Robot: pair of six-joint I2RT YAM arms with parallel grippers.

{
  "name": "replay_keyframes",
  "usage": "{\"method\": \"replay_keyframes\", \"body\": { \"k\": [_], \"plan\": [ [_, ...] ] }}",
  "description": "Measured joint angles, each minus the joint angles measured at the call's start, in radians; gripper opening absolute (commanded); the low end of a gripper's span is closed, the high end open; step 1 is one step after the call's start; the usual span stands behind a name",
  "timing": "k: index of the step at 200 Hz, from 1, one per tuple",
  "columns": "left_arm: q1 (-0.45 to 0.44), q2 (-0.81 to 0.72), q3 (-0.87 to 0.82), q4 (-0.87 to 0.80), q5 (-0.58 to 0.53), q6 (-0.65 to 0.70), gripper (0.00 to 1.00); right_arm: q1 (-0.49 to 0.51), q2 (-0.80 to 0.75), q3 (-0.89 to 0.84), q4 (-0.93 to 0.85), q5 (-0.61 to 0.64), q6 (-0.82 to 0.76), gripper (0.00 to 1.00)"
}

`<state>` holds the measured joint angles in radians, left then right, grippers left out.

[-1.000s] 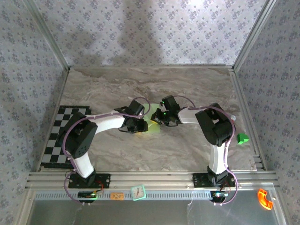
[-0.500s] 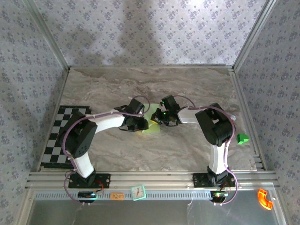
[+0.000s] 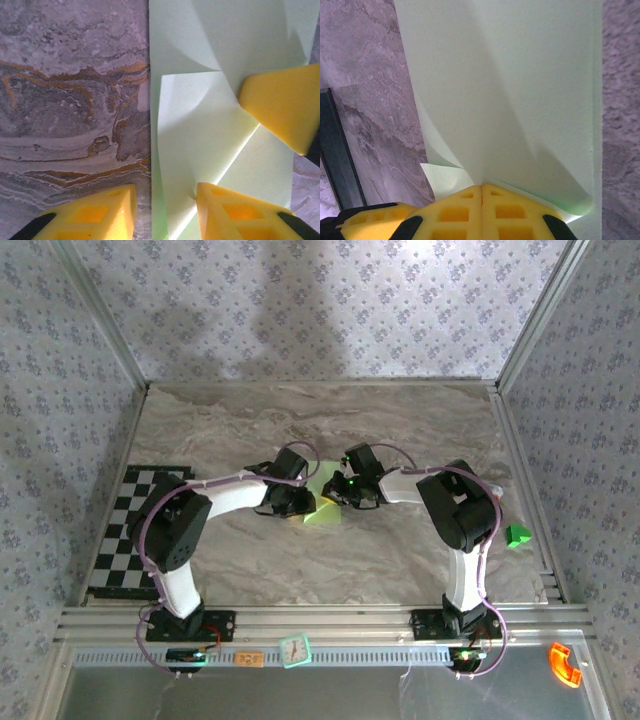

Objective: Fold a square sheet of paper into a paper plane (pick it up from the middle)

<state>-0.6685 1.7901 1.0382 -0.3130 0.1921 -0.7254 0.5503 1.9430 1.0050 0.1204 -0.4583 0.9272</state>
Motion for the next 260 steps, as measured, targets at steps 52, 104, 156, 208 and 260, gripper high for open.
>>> {"method": "replay_keyframes", "body": {
  "k": [52,104,156,208,260],
  "plan": [
    [0.001,0.000,0.001,-0.002,0.018,0.043,0.42,0.000,0.001,0.000,0.000,0.000,0.000,0.04],
    [-0.001,0.021,0.031,-0.042,0.021,0.116,0.44,0.000,0.001,0.000,0.000,0.000,0.000,0.04],
    [-0.001,0.035,0.053,-0.077,0.012,0.148,0.36,0.000,0.001,0.001,-0.001,0.002,0.000,0.05],
    [0.002,0.043,0.059,-0.089,-0.005,0.148,0.30,0.000,0.001,0.002,-0.002,0.002,0.000,0.10],
    [0.003,0.046,0.061,-0.095,-0.010,0.145,0.27,-0.004,-0.003,0.006,0.010,-0.020,-0.022,0.16]
  ]
}}
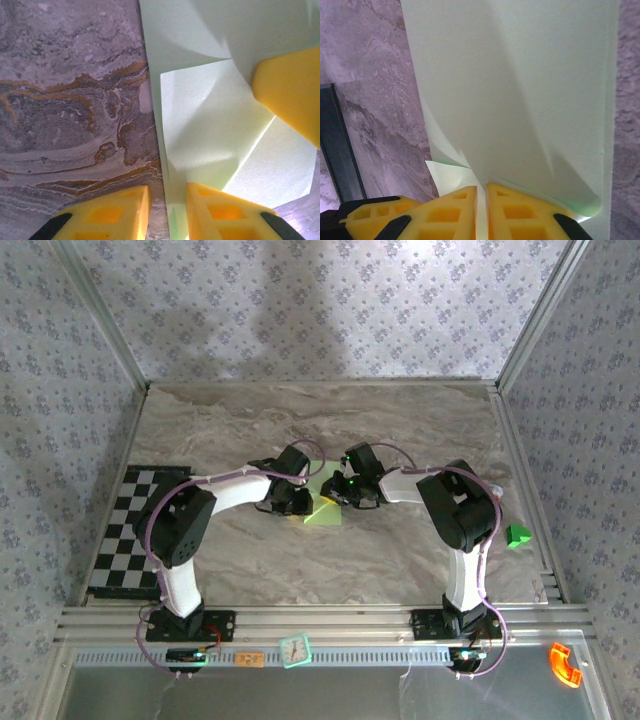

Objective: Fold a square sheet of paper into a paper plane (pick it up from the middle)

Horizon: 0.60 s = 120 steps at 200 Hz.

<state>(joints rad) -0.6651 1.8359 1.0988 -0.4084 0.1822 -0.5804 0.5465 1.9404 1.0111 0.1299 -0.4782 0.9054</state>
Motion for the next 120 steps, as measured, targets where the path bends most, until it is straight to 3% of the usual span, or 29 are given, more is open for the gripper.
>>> {"method": "replay_keyframes", "body": {
  "k": [120],
  "plan": [
    [0.004,0.006,0.008,-0.011,-0.001,-0.015,0.24,0.018,-0.022,0.016,-0.055,-0.010,-0.091,0.12]
  ]
}}
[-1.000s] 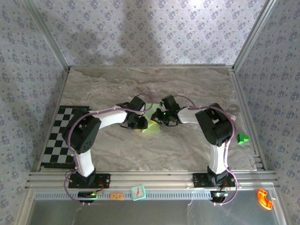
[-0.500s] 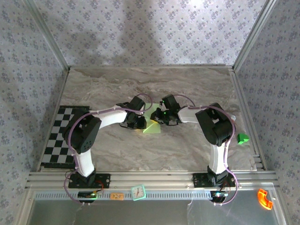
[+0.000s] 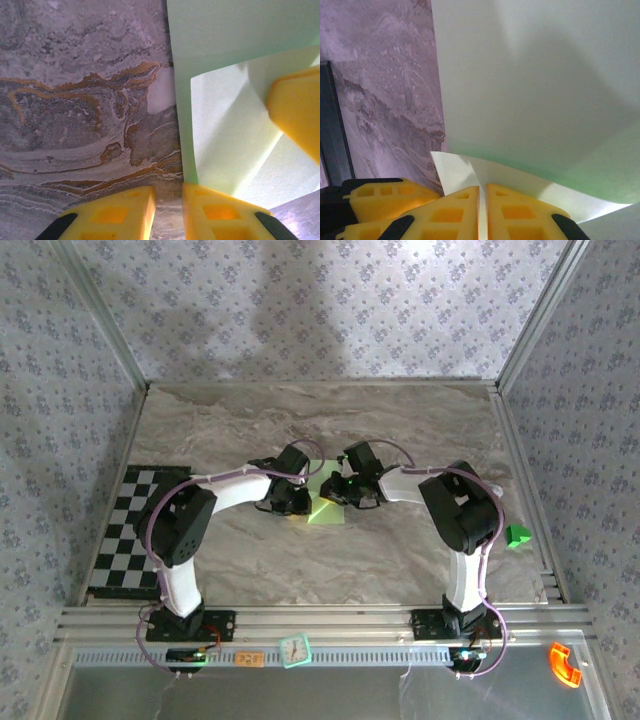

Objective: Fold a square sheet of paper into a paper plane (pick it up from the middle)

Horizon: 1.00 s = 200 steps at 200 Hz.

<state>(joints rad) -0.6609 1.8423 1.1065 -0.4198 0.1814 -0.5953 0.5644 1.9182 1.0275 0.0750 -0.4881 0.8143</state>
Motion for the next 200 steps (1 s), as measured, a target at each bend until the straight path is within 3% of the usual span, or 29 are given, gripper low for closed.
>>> {"method": "replay_keyframes", "body": {
  "k": [67,165,200],
  "plan": [
    [0.000,-0.039,-0.037,0.030,-0.015,-0.042,0.24,-0.007,0.018,0.000,0.001,0.020,0.016,0.11],
    [-0.002,-0.145,-0.158,0.178,0.017,-0.086,0.43,-0.008,0.018,0.000,0.011,0.030,0.035,0.11],
    [-0.010,-0.137,-0.144,0.185,0.021,-0.076,0.45,-0.009,0.018,0.000,0.011,0.030,0.035,0.11]
  ]
}}
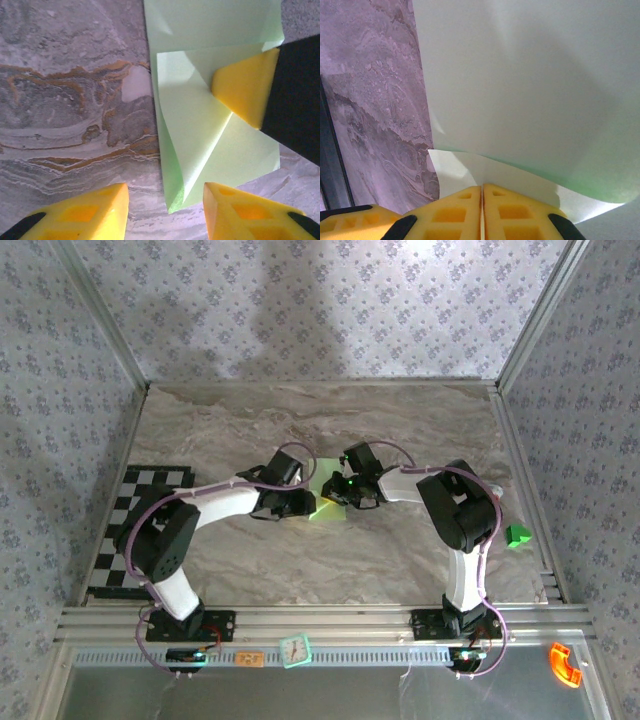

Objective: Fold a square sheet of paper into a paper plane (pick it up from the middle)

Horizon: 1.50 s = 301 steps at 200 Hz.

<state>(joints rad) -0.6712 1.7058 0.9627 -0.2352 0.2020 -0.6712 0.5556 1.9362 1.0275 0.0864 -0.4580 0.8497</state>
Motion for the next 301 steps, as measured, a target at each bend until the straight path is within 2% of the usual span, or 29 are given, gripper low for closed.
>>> {"method": "replay_keyframes", "body": {
  "k": [46,125,160,301],
  "plan": [
    [-0.019,0.084,0.082,-0.028,0.000,0.022,0.43,-0.002,0.000,0.000,0.000,0.000,0.000,0.11],
    [-0.018,0.115,0.102,-0.064,-0.023,0.034,0.29,-0.005,0.000,0.000,0.015,-0.001,0.008,0.11],
    [-0.018,0.117,0.103,-0.072,-0.034,0.034,0.26,-0.008,-0.002,0.000,0.023,-0.001,0.007,0.12],
    [-0.016,0.140,0.136,-0.114,-0.042,0.031,0.23,0.010,-0.016,0.000,0.014,-0.002,-0.005,0.10]
  ]
}}
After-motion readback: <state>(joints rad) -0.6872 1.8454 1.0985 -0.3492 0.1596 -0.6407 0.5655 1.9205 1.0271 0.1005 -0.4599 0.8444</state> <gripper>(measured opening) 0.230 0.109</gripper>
